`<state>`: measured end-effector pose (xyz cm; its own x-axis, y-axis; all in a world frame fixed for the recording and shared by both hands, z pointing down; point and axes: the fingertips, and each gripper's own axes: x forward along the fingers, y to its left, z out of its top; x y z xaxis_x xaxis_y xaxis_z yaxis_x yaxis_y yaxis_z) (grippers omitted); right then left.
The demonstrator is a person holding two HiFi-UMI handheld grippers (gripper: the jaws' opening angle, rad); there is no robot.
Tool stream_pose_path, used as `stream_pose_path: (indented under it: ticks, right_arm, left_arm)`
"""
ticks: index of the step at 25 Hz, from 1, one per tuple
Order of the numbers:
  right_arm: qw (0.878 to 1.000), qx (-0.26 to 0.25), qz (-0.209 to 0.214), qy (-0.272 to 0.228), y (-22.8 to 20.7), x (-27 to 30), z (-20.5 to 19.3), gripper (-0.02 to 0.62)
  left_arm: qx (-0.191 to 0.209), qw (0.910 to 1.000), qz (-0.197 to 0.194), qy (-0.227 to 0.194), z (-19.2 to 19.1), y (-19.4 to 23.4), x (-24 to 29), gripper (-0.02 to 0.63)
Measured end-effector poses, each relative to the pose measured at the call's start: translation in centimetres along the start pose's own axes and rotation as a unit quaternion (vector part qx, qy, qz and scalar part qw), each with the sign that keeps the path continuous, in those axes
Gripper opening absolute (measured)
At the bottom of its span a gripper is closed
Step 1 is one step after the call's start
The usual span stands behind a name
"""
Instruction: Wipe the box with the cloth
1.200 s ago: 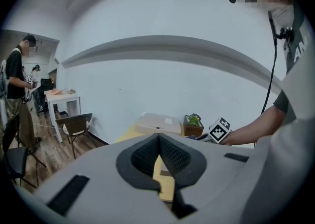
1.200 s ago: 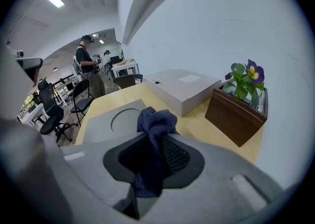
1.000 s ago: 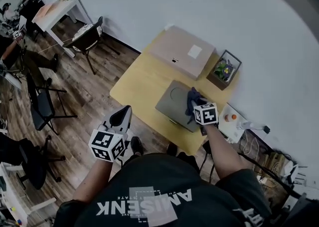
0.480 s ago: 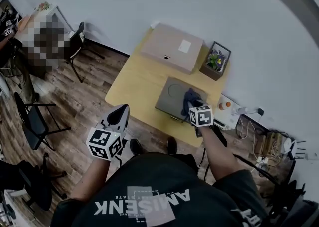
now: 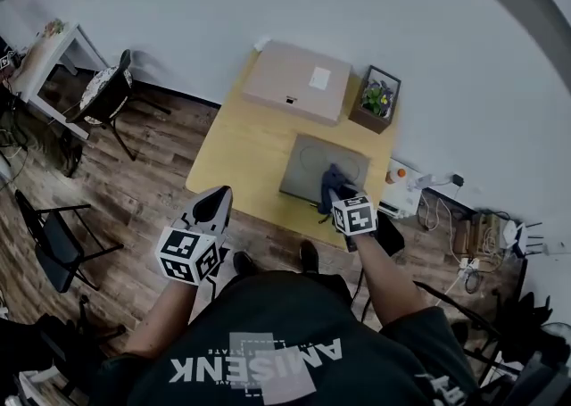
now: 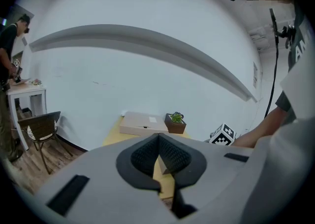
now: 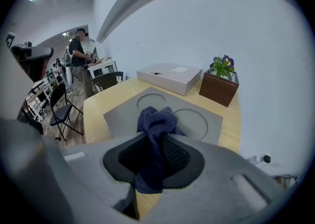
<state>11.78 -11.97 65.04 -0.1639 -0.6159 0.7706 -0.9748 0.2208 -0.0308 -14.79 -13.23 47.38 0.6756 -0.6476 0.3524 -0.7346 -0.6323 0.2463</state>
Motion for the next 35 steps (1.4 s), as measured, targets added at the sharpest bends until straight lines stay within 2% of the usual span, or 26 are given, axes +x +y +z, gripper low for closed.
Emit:
stream_pose_path:
  ticks: [7,12,18,27,31,35]
  right_arm:
    - [1.0,0.012,-0.009,0.011,2.5,-0.6,-1.1,0.077]
    - [0.998,0.052,-0.003,0.024,3.7,-1.4,-1.7,0.078]
    - [0.998,0.064,-0.004,-0.005,3.6,-2.8,0.9,0.078]
    - [0.998,0.045,0.004,-0.041,-0.8,0.0,8.5,0.078]
    - [0.999,0.036,0.018,-0.035,-2.6,2.9,11.1,0.078]
    - [0.999,0.028,0.027,-0.02,-4.0,6.4,12.0,0.077]
  left_arm:
    - [0.01,0.9994,-0.032,0.002,0.3,1.2,-0.3,0.002]
    - [0.018,0.9981,-0.059,0.003,0.5,1.8,-0.7,0.002]
    - [0.016,0.9971,-0.074,0.005,0.4,2.1,-0.4,0.002]
    - [-0.007,0.9998,-0.015,-0.005,1.2,4.0,0.5,0.002]
    - [-0.011,0.9997,0.019,-0.006,1.7,4.4,0.8,0.002]
    - [-0.021,0.9984,0.052,0.001,1.4,4.9,0.8,0.002]
